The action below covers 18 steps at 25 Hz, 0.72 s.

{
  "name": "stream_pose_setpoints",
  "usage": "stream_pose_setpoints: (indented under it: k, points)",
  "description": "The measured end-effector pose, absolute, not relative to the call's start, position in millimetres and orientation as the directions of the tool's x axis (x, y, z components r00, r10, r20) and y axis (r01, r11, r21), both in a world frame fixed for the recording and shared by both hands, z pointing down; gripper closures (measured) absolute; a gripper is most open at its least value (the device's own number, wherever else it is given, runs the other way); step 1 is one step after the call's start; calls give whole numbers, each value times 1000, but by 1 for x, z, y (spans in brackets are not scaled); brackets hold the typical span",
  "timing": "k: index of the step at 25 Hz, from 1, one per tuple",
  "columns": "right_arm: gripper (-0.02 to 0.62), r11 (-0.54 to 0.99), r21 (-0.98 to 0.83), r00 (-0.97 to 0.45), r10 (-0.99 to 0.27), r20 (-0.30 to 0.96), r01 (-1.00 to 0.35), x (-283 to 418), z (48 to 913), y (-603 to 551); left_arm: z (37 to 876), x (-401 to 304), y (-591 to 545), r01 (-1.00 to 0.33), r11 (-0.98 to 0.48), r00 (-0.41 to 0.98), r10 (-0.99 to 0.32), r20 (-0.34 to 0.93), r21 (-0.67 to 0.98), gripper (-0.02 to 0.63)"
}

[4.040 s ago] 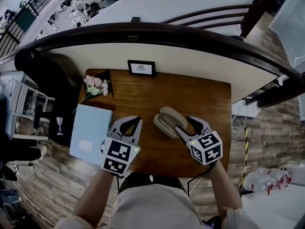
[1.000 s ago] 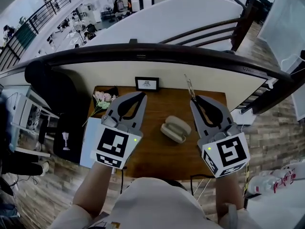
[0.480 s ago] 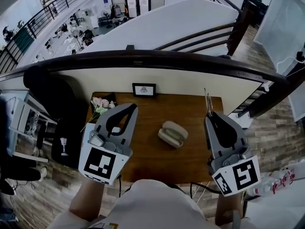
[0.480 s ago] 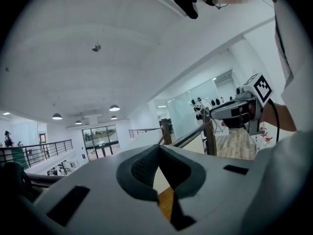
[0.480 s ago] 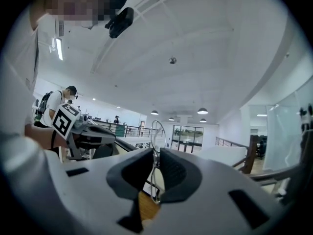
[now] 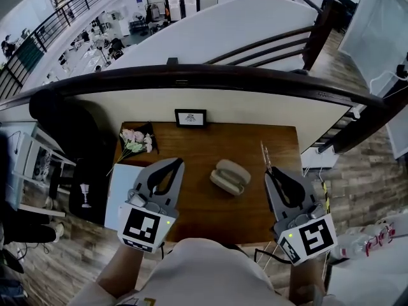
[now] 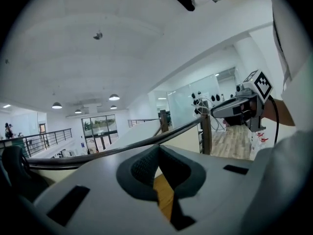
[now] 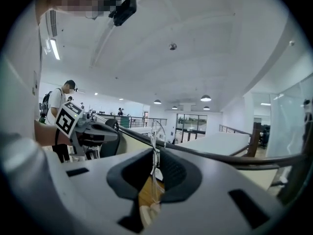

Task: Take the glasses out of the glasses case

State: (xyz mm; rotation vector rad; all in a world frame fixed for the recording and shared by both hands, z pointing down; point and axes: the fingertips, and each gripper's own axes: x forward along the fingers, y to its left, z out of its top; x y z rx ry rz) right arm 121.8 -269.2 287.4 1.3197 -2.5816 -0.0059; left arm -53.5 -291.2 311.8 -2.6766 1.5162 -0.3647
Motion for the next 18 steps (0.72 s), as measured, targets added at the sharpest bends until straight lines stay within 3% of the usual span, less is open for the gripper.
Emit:
stream_pose_setpoints:
  k: [18]
  points:
    - [551,592,155,-558,-801,217,-791,125,292,-272,305,-55,-289,-849,-505,477,-859,183,-154,604]
